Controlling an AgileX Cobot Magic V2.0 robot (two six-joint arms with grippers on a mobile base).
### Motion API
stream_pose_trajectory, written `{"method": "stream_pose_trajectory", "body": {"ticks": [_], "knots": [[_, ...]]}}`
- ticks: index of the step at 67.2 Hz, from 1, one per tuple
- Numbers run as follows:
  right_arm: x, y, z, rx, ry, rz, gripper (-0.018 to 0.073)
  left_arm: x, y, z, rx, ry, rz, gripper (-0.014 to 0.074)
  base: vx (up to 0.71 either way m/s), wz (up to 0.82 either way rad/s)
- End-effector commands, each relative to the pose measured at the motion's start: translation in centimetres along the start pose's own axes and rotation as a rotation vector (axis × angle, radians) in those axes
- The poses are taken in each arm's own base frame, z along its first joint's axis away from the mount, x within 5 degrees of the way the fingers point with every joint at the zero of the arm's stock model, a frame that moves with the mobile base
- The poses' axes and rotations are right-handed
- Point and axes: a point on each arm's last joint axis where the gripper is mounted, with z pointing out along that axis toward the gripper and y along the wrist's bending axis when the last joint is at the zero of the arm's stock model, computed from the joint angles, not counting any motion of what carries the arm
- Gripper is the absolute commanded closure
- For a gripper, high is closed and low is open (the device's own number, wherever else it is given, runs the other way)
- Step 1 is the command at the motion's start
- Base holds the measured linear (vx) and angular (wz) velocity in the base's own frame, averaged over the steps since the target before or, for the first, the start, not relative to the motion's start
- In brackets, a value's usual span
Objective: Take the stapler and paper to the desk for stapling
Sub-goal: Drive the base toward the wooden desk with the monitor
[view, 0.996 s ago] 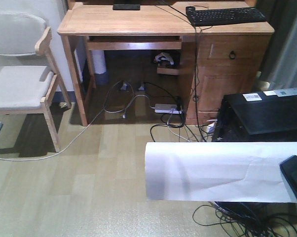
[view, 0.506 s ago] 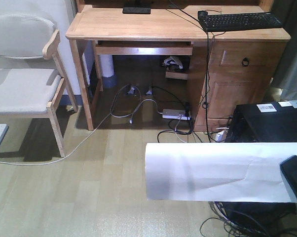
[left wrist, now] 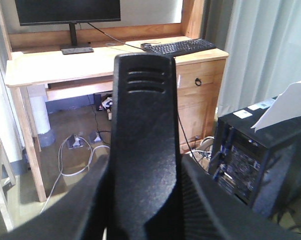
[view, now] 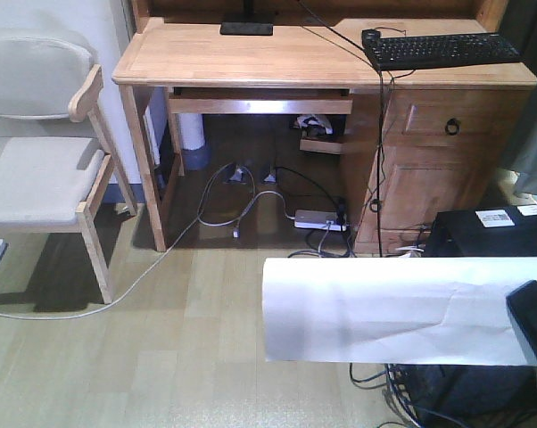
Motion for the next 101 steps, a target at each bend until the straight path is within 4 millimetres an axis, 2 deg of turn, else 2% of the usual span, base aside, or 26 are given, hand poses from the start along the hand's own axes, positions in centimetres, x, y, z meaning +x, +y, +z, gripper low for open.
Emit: {"method": "stream_pose_trajectory", "body": {"ticks": [1, 101], "knots": [[-0.16, 0.36, -0.02, -0.048, -0.021, 0.001, 0.0565, -1.87, -0.1, -0.34, 0.016, -0.137, -0.005, 0.0603, 0.18, 0.0], [-0.17, 0.38, 0.0, -0.048, -0.022, 0.001, 0.0566, -1.87, -0.1, -0.34, 0.016, -0.137, -0.005, 0.0603, 0.22, 0.01]]}}
